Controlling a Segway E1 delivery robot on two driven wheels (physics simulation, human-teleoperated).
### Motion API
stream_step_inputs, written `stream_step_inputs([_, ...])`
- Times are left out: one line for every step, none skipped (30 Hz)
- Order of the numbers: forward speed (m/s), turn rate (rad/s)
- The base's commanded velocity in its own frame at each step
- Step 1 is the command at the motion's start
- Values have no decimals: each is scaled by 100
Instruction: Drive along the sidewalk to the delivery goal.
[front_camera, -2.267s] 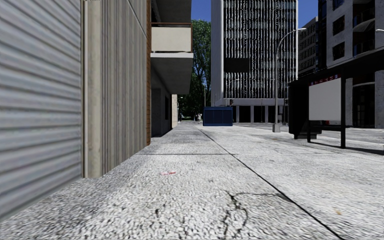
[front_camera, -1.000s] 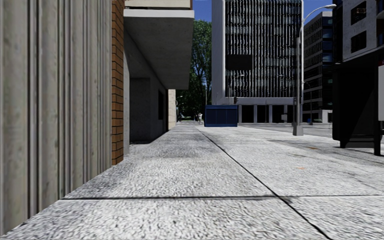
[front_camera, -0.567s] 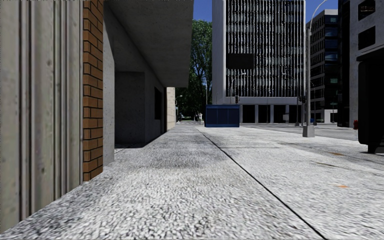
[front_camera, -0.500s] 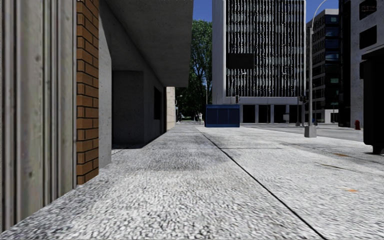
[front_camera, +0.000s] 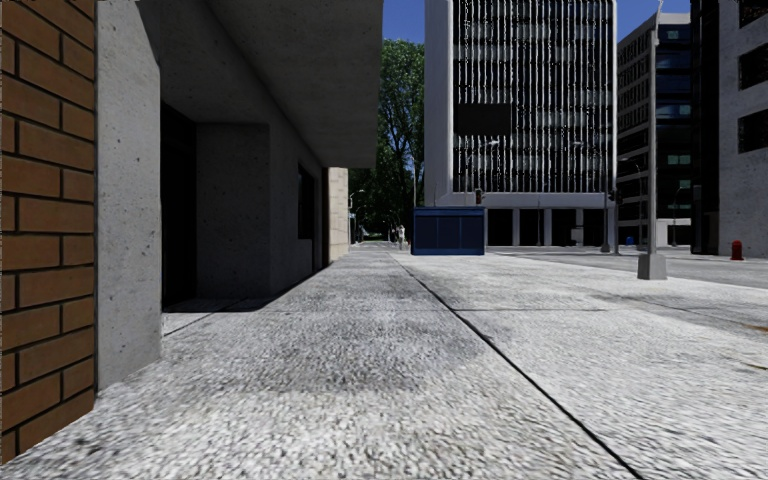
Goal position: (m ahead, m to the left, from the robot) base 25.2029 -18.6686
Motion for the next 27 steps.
stream_step_inputs([200,0])
stream_step_inputs([200,0])
stream_step_inputs([200,0])
stream_step_inputs([196,0])
stream_step_inputs([193,0])
stream_step_inputs([192,0])
stream_step_inputs([192,0])
stream_step_inputs([191,0])
stream_step_inputs([191,0])
stream_step_inputs([191,0])
stream_step_inputs([191,0])
stream_step_inputs([191,0])
stream_step_inputs([190,0])
stream_step_inputs([185,0])
stream_step_inputs([184,0])
stream_step_inputs([184,0])
stream_step_inputs([183,0])
stream_step_inputs([192,0])
stream_step_inputs([200,0])
stream_step_inputs([200,0])
stream_step_inputs([200,0])
stream_step_inputs([200,0])
stream_step_inputs([200,0])
stream_step_inputs([200,0])
stream_step_inputs([200,0])
stream_step_inputs([200,0])
stream_step_inputs([200,0])
